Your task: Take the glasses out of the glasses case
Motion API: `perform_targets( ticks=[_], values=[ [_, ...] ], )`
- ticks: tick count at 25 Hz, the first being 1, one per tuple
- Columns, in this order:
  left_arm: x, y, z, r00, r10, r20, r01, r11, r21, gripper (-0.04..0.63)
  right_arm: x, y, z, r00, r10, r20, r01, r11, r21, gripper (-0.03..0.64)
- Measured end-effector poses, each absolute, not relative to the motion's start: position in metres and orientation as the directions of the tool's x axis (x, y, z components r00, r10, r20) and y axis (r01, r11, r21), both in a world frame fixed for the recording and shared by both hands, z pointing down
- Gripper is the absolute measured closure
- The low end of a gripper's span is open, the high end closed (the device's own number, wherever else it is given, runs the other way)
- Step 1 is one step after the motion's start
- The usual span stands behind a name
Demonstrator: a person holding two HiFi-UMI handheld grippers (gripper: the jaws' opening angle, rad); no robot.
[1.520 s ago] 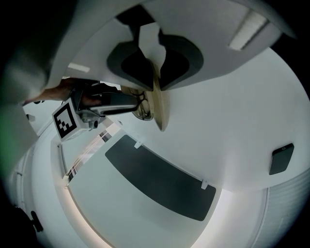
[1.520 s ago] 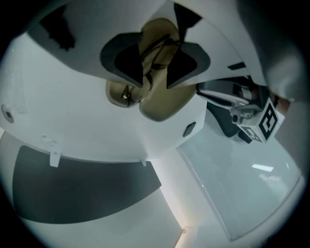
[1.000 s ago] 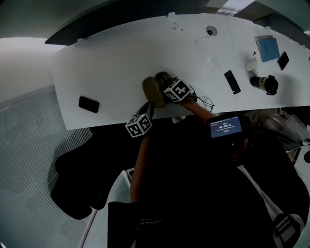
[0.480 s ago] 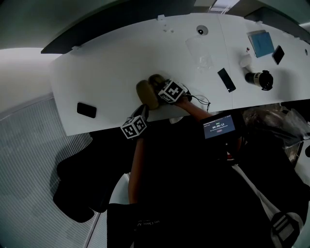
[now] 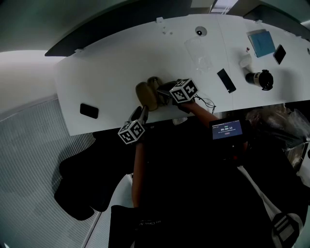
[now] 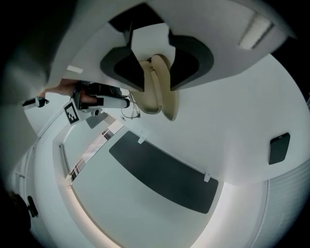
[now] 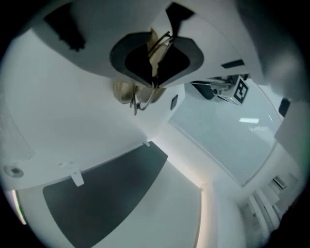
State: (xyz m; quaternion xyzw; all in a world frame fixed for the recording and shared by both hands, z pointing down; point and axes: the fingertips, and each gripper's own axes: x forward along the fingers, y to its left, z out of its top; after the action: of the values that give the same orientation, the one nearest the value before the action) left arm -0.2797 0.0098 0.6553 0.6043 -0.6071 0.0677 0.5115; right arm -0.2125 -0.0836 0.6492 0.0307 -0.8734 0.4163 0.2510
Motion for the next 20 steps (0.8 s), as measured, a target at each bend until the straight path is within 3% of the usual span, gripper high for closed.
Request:
perform_targets(
  ticks=[4, 6, 9, 12, 16, 20],
  values=[
    [-0.279, -0.004, 0.61, 0.229, -0.757, 0.611, -0.782, 0.231, 0.58, 0.417, -0.197, -0.085, 0.608, -0.946, 0.152, 0.284, -0.147, 0.581, -0.801, 0.571],
    [-0.263, -0.017, 0.58, 0.299, -0.812, 0.501, -0.742, 0.133, 0.658, 0.432, -0.189, -0.083, 0.578, -0.978, 0.167, 0.128, -0.021, 0.528, -0.849, 0.572],
    [-0.215, -0.035, 0.535, 0.521, -0.81, 0.27, -0.56, -0.086, 0.824, 0.491, -0.169, -0.078, 0.522, -0.969, 0.198, -0.148, 0.225, 0.457, -0.861, 0.572],
    [-0.17, -0.045, 0.505, 0.662, -0.747, 0.058, -0.349, -0.238, 0.907, 0.503, -0.141, -0.07, 0.474, -0.906, 0.25, -0.343, 0.42, 0.418, -0.806, 0.572],
    [-0.131, -0.05, 0.489, 0.714, -0.693, -0.101, -0.186, -0.326, 0.927, 0.503, -0.104, -0.067, 0.44, -0.829, 0.264, -0.494, 0.559, 0.357, -0.748, 0.571],
    [-0.1, -0.05, 0.477, 0.739, -0.636, -0.224, -0.067, -0.401, 0.914, 0.505, -0.075, -0.069, 0.428, -0.796, 0.225, -0.562, 0.604, 0.341, -0.72, 0.571]
  ],
)
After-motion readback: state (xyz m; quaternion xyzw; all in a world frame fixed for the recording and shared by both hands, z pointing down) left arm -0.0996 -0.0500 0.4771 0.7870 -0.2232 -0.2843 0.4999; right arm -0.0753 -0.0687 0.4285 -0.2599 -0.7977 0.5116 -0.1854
